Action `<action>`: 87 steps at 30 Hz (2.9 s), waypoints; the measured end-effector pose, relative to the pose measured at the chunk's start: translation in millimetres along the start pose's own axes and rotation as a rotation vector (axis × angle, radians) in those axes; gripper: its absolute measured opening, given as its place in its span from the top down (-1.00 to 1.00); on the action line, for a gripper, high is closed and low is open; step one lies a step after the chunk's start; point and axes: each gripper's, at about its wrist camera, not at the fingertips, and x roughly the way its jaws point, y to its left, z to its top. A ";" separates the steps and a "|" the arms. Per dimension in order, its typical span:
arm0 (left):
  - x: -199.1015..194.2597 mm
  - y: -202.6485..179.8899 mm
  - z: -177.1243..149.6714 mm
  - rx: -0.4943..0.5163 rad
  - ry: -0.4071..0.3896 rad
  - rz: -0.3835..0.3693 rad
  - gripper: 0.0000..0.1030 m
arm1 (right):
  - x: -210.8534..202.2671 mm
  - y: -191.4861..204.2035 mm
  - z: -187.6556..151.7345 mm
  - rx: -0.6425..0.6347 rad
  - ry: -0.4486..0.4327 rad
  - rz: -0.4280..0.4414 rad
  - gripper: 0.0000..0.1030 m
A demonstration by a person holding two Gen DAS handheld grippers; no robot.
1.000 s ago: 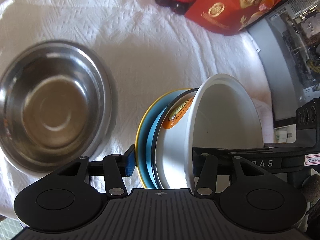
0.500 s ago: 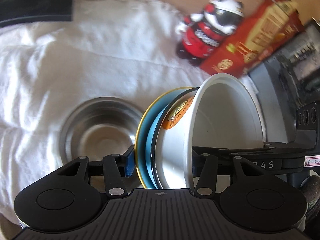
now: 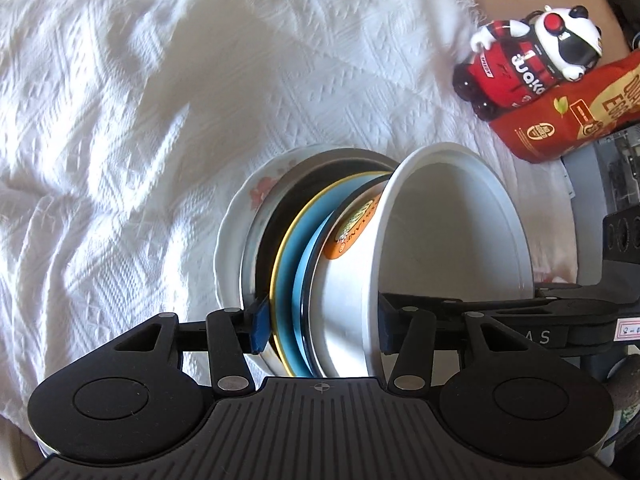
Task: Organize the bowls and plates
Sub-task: 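Lower the held stack onto the steel bowl with both grippers, then open both grippers and release the stack rim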
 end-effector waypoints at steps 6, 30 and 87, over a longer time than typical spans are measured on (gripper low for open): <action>5.1 10.0 -1.4 -0.022 -0.005 0.002 0.15 | 1.7 14.1 3.1 -0.033 -0.026 -0.069 -0.28; -33.2 23.7 -7.0 -0.076 -0.110 -0.102 0.33 | -21.6 34.5 -11.7 -0.127 -0.033 -0.212 0.04; -71.2 24.6 -16.9 -0.088 -0.173 -0.094 0.57 | -58.7 56.9 -35.7 -0.193 -0.263 -0.153 0.04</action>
